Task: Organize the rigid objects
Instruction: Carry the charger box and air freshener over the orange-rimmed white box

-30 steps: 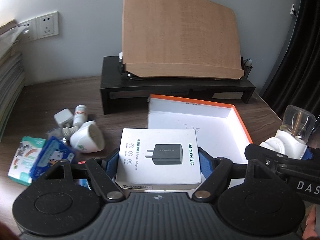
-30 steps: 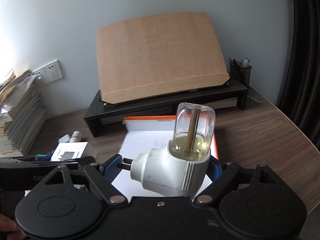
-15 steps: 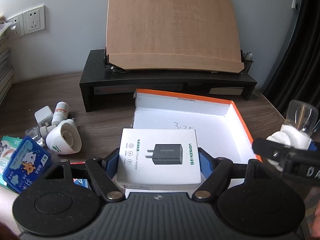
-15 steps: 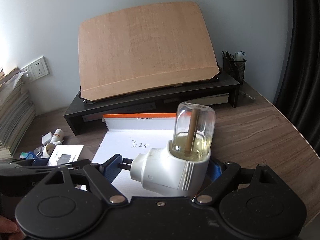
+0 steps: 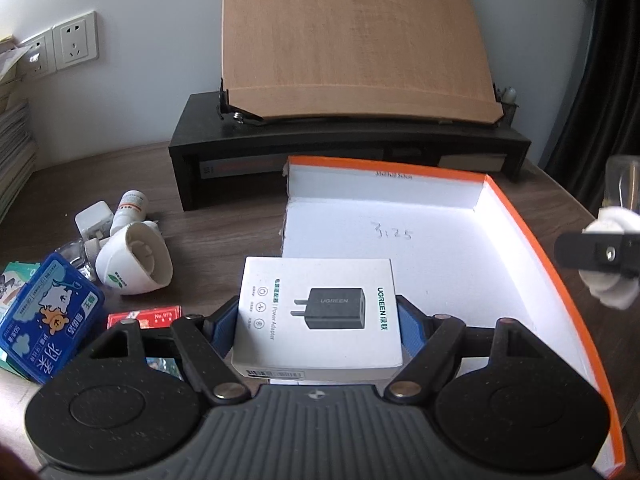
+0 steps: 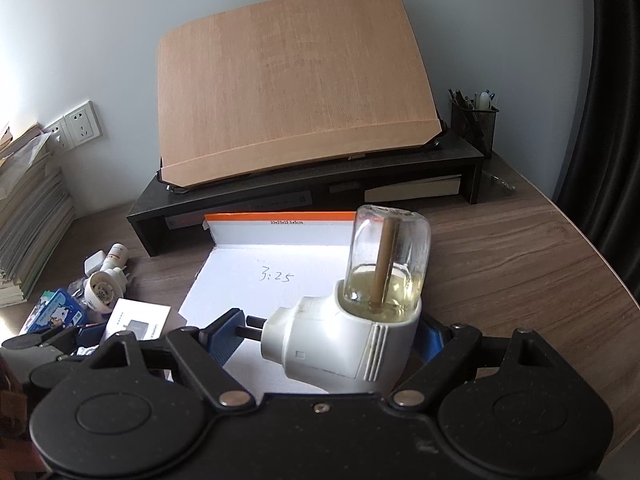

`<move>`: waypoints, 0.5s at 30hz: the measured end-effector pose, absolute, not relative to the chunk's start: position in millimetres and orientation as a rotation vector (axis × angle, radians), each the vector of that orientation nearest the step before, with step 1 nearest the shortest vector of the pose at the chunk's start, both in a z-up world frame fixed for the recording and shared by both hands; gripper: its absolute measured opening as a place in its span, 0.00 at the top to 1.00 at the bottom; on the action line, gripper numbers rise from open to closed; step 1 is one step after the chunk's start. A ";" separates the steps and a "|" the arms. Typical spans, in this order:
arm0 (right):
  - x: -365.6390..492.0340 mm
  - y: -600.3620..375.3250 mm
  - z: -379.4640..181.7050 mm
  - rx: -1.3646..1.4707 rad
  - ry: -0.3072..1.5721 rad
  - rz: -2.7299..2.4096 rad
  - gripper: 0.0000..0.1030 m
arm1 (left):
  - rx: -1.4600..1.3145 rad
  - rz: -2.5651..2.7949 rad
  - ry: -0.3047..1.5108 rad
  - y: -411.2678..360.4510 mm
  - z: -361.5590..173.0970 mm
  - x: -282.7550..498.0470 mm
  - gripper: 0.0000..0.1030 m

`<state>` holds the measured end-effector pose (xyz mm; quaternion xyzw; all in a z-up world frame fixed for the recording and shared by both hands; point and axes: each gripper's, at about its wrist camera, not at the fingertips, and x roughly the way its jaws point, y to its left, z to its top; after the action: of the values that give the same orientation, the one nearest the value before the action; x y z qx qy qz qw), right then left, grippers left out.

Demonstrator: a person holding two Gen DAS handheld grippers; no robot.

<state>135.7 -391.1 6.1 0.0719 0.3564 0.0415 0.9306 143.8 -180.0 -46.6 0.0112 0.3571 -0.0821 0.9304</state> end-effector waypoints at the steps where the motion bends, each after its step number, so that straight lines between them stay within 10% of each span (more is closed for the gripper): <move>1: 134.7 -391.5 5.4 0.148 0.731 0.085 0.02 | 0.027 -0.167 0.725 -180.7 -46.2 141.9 0.23; 15: 128.2 -394.2 6.9 0.151 0.707 0.108 0.02 | -0.079 -0.174 0.732 -201.3 -34.9 126.0 0.23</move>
<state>128.2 -394.2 6.9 0.0740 0.3458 0.0528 0.9339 126.0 -201.3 -34.9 -0.0384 0.3574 -0.0850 0.9293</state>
